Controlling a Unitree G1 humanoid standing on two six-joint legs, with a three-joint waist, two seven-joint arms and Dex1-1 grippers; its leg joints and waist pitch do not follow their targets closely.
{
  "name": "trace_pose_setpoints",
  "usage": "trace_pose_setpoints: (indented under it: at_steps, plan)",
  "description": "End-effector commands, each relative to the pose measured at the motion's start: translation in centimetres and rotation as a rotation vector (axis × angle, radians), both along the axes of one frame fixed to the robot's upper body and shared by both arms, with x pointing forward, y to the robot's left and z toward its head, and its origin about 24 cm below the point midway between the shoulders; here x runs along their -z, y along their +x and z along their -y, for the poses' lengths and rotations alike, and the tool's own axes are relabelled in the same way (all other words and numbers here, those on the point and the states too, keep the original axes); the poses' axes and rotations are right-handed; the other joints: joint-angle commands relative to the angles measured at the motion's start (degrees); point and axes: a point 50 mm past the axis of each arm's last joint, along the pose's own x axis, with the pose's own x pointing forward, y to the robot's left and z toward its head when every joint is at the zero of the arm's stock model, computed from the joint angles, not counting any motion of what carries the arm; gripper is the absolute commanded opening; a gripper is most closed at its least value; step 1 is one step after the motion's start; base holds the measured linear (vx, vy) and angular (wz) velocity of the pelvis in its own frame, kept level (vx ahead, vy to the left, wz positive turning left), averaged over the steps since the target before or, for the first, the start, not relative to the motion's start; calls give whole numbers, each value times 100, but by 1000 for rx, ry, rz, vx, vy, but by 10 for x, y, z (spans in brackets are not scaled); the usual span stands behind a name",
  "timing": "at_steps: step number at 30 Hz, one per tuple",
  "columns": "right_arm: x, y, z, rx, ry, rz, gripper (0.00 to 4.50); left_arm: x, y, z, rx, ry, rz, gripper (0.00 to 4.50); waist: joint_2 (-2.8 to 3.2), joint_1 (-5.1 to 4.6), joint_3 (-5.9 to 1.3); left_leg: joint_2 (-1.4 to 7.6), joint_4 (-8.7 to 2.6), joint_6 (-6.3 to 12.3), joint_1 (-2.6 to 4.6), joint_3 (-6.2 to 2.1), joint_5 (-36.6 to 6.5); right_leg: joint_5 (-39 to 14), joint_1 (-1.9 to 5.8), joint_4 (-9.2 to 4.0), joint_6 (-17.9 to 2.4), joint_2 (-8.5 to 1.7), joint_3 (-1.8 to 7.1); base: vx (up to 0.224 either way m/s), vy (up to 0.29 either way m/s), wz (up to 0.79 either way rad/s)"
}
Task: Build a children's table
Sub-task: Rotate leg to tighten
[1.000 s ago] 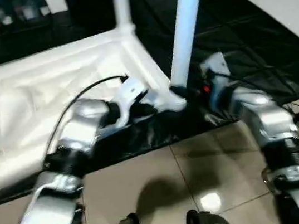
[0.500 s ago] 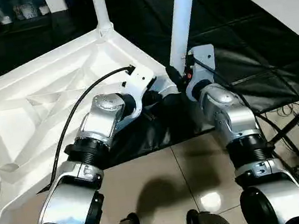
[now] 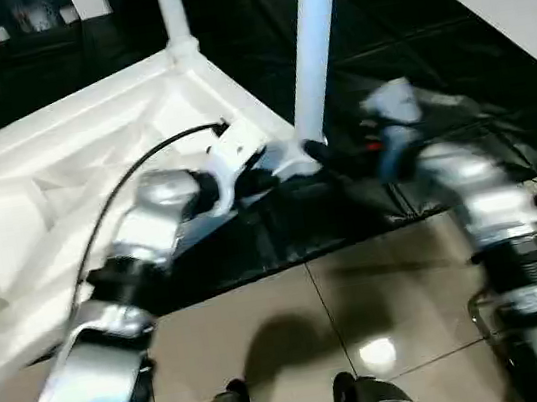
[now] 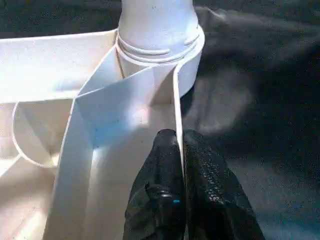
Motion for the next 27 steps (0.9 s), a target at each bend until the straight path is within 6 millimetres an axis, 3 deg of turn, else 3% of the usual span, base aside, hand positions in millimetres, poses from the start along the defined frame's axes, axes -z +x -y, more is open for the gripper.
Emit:
trace_pose_setpoints:
  at_steps: [1, 6, 18, 27]
  plan:
    - [1, -8, -2, -180, -14, -27, 372, 6, -10, 0, 144, 49, -28, 0, -91, 44, -567, 308, -243, 851, 184, -156, -991, -999, 382, -374, -1444, -462, 291, 0, 0, 0]
    - [1, -14, 2, -314, -47, -55, 372, 4, -19, -5, 273, 64, -37, 0, -72, 100, -574, 362, -259, 730, 237, -162, -1157, -1307, 334, -382, -1475, -473, 294, 0, 0, 0]
    - [13, -23, -1, -519, -110, -131, 263, 5, -38, -6, 508, 126, -82, 0, -68, 258, -585, 395, -264, 646, 257, -135, -1068, -1221, 297, -332, -1521, -487, 322, 0, 0, 0]
    - [15, -26, -3, -585, -102, -162, 195, 5, -42, 0, 560, 123, -91, 0, -81, 260, -588, 384, -256, 705, 236, -138, -983, -1156, 305, -318, -1528, -475, 311, 0, 0, 0]
